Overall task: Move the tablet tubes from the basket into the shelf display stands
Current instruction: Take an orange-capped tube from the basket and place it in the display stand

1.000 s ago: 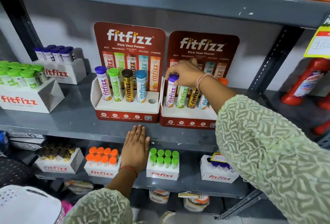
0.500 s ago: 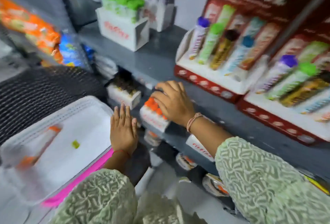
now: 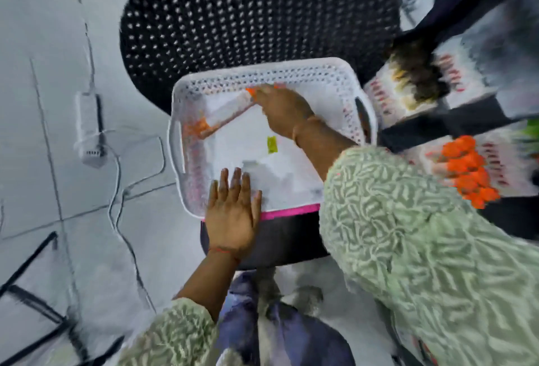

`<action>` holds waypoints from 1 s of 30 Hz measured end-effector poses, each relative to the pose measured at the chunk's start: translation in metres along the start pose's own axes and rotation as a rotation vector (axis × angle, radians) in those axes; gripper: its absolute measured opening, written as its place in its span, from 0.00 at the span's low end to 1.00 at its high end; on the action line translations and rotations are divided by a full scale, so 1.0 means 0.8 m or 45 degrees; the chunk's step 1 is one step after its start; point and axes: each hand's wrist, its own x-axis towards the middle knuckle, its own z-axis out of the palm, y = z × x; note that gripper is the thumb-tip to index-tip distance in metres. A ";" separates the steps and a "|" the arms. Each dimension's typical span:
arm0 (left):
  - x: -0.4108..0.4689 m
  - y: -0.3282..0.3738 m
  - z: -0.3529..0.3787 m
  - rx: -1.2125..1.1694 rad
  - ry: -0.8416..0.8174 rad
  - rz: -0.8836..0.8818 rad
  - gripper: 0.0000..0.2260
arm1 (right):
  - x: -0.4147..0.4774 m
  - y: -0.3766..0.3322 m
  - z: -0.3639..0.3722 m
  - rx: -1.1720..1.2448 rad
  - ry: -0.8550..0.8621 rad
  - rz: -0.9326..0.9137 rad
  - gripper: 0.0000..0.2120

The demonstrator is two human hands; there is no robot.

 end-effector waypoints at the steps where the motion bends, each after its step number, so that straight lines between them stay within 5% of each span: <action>1: 0.001 -0.001 0.002 0.014 0.014 -0.001 0.28 | 0.017 -0.007 0.006 -0.090 -0.045 -0.043 0.23; 5: 0.001 -0.002 0.005 0.074 0.050 -0.001 0.27 | 0.043 -0.008 0.030 -0.219 -0.046 -0.060 0.24; 11: 0.003 0.000 -0.002 0.067 0.003 0.002 0.28 | -0.046 0.011 0.007 0.718 0.032 0.373 0.19; 16: 0.005 0.010 -0.017 -0.047 -0.082 -0.011 0.29 | -0.197 0.029 -0.060 1.101 0.350 0.705 0.15; 20: 0.021 0.088 -0.031 -0.188 -0.108 0.161 0.25 | -0.339 0.038 -0.152 0.940 0.687 0.859 0.15; 30: -0.012 0.446 -0.085 -0.607 0.013 1.159 0.23 | -0.637 -0.006 -0.375 0.237 1.207 1.200 0.13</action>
